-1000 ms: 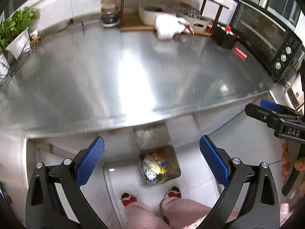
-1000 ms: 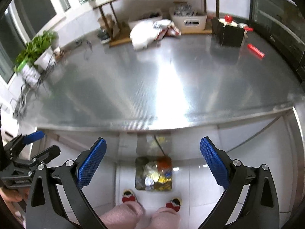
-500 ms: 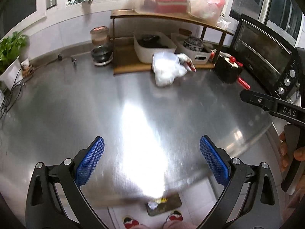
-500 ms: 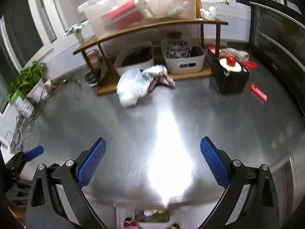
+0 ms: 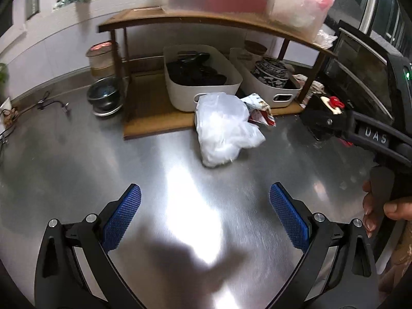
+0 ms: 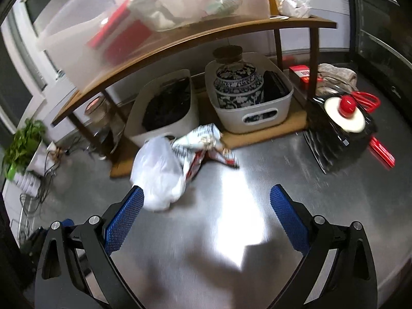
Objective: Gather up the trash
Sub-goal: 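Move both grippers back over the counter toward the shelf, then grasp the white plastic bag with the left gripper while the right grasps the printed snack wrapper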
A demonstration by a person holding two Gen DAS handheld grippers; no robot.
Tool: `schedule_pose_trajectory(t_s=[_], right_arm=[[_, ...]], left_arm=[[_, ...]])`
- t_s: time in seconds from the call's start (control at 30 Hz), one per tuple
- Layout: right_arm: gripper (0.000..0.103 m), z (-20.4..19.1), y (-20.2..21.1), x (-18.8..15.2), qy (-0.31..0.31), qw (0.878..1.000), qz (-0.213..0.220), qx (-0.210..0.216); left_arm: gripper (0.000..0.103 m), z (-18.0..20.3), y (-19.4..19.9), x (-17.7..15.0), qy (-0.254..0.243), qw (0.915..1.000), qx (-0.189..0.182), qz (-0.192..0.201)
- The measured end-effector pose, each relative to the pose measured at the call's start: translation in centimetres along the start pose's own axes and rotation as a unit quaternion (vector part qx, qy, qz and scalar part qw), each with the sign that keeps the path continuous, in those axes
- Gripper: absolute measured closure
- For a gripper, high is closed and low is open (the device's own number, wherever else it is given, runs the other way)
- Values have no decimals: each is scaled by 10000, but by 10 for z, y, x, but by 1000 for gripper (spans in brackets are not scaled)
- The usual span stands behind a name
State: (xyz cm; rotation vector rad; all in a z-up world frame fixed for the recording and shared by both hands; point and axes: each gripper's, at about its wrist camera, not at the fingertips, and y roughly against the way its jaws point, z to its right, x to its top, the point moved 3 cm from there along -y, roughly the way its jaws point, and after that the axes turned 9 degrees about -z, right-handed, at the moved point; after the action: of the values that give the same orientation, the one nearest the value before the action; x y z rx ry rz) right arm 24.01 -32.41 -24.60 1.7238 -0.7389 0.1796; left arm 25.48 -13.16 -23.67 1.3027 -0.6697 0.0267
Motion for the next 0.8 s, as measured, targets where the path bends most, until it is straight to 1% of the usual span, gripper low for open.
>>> schedule_pose_trajectory(t_s=[0.03, 0.1, 0.2, 0.3, 0.43, 0.47, 0.53, 0.57, 0.6, 0.63, 0.7, 0.73, 0.8], right_arm=[[11, 0, -7, 8, 17, 10000, 21, -21], [25, -1, -20, 20, 90, 10000, 15, -21], [35, -1, -41, 31, 198, 9997, -68, -119], [37, 2, -62, 36, 374, 9988, -183, -268], [37, 4, -74, 39, 488, 9981, -236, -297], [37, 5, -77, 41, 511, 9979, -249, -303], [41, 5, -85, 43, 534, 9977, -315, -270], [45, 6, -90, 44, 537, 9975, -380, -248], [52, 6, -93, 45, 537, 9974, -426, -231], [57, 6, -97, 45, 540, 9972, -487, -195], [71, 6, -102, 44, 571, 9966, -567, -196], [75, 6, -104, 44, 581, 9964, -577, -226], [89, 8, -105, 43, 559, 9965, -577, -248]], left_arm=[[8, 1, -9, 7, -16, 10000, 28, -28], [8, 3, -21, 17, -43, 10000, 23, -48], [9, 6, -38, 29, -53, 10000, 4, -73], [9, 11, -52, 38, -56, 9999, -83, -129], [9, 17, -68, 47, -105, 9997, -128, -178], [10, 18, -71, 49, -121, 9997, -132, -191], [15, 19, -83, 53, -164, 9993, -163, -281], [18, 20, -87, 54, -165, 9992, -185, -317], [24, 20, -93, 55, -162, 9989, -230, -377], [29, 20, -99, 55, -175, 9985, -280, -436], [47, 20, -107, 55, -178, 9977, -384, -534], [50, 20, -110, 55, -178, 9975, -413, -549], [62, 19, -112, 55, -186, 9975, -423, -534]])
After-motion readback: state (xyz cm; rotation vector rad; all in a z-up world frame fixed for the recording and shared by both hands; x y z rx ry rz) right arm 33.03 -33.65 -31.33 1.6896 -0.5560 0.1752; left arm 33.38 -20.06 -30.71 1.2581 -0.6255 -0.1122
